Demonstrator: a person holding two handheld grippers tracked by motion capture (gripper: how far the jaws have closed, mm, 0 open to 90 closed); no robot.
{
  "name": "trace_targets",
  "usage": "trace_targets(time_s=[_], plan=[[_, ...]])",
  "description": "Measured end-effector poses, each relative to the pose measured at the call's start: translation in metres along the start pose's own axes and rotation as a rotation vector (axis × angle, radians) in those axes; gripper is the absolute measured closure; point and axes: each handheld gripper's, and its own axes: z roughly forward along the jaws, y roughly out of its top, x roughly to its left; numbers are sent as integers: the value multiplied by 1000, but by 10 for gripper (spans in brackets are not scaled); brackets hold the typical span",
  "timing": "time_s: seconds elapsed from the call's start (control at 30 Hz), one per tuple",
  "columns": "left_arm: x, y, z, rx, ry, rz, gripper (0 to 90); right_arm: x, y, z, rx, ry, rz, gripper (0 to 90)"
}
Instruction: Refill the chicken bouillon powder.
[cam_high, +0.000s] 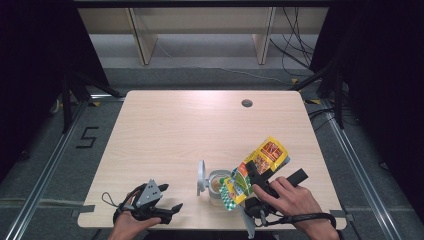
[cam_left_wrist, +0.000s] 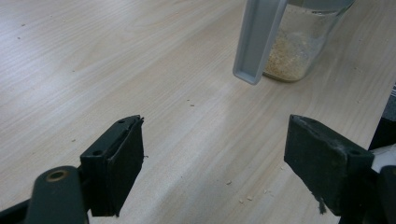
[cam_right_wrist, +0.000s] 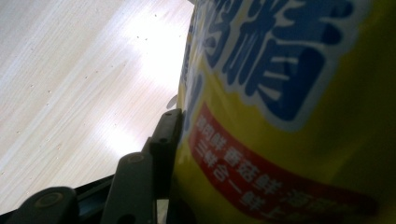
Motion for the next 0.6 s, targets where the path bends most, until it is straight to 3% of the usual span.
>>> trace_targets(time_s=[0.1, 0.17, 0.3, 0.37, 0.4, 0.5, 0.57, 0.6], plan=[[0, 0, 0, -1, -2, -1, 192, 0, 0, 0, -4, 17, 2, 559], [0, 0, 0, 2, 1, 10, 192, 0, 0, 0, -3, -2, 0, 559], [-1, -1, 1, -10, 2, -7, 192, 0, 0, 0, -6, 17, 3, 559], [3, 0, -1, 8, -3, 48, 192, 0, 0, 0, 0, 18, 1, 560], [0, 0, 0, -3, 0, -3, 192, 0, 0, 0, -1, 17, 4, 560], [1, -1, 0, 5, 0, 9, 192, 1, 1, -2, 10, -11, 26, 560], [0, 0, 0, -2, 1, 2, 192, -2, 0, -1, -13, 6, -5, 559], [0, 0, 0, 2, -3, -3, 192, -2, 1, -2, -9, -12, -11, 560]])
